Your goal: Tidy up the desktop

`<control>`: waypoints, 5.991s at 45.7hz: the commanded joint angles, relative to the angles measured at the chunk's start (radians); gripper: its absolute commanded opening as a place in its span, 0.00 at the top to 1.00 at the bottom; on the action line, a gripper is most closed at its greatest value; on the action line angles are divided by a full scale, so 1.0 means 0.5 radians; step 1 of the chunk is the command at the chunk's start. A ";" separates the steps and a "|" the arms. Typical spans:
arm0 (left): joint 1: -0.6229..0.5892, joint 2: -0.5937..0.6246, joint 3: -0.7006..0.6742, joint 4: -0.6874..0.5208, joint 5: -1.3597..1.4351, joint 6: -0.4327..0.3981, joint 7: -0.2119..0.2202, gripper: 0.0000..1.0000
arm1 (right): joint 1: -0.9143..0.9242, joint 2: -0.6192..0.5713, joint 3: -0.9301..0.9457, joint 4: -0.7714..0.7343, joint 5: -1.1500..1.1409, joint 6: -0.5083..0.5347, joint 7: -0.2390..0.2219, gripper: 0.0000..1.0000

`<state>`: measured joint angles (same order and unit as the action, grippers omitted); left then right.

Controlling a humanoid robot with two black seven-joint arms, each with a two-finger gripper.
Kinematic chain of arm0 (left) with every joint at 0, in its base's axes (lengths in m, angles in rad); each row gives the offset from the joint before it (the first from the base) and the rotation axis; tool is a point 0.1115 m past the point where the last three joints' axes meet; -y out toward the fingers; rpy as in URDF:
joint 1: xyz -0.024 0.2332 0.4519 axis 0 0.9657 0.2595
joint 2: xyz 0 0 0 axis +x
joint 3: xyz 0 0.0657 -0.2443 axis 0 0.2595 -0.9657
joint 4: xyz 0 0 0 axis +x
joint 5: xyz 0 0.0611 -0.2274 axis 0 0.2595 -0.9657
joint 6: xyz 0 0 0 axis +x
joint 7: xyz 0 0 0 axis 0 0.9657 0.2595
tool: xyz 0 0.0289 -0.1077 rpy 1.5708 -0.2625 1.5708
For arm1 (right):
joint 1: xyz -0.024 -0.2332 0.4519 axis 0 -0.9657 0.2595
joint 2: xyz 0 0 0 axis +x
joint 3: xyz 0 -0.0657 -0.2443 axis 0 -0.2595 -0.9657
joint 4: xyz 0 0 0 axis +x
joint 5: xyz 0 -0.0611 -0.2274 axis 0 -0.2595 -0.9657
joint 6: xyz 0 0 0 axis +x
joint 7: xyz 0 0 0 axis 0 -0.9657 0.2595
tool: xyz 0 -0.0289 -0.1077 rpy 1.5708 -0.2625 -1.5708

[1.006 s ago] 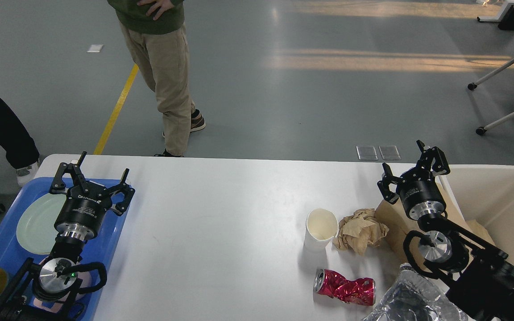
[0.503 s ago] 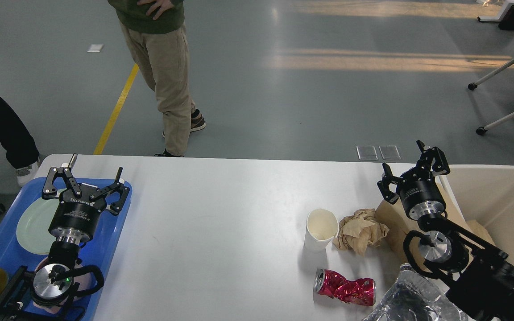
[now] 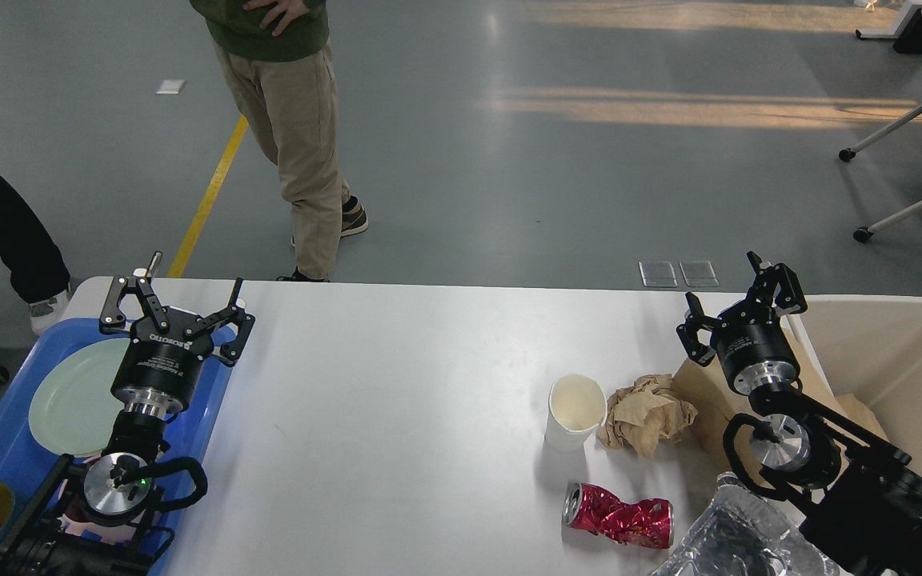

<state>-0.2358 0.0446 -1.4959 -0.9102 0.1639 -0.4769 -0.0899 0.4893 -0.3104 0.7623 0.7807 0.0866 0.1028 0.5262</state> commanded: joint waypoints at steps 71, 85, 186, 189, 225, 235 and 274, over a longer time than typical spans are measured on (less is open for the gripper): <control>-0.188 -0.068 0.010 0.299 -0.027 -0.080 -0.124 0.04 | 0.025 0.029 -0.021 -0.021 -0.001 0.009 0.006 0.00; -0.188 -0.068 0.010 0.299 -0.027 -0.080 -0.124 0.04 | 0.074 -0.121 0.193 0.037 -0.001 0.025 0.021 0.00; -0.188 -0.068 0.010 0.299 -0.027 -0.083 -0.124 0.04 | 1.380 -0.441 -2.228 0.006 -0.231 0.150 0.012 0.00; -0.188 -0.068 0.010 0.299 -0.027 -0.083 -0.124 0.04 | 1.713 -0.404 -2.792 0.031 -0.231 0.205 0.012 0.00; -0.188 -0.068 0.010 0.299 -0.030 -0.083 -0.124 0.04 | 3.921 0.311 -4.096 1.610 -0.195 1.307 -1.046 0.00; -0.188 -0.068 0.010 0.302 -0.030 -0.083 -0.124 0.04 | 4.056 0.191 -4.163 1.777 -0.195 1.304 -1.046 0.00; -0.188 -0.068 0.010 0.299 -0.030 -0.083 -0.124 0.04 | 2.627 -0.051 -4.215 1.172 -0.657 0.365 -0.954 0.06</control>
<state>-0.3298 0.0107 -1.4910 -0.7608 0.1494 -0.5186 -0.1519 1.9307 -0.3385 -1.3513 1.4129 -0.1319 0.3675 0.0205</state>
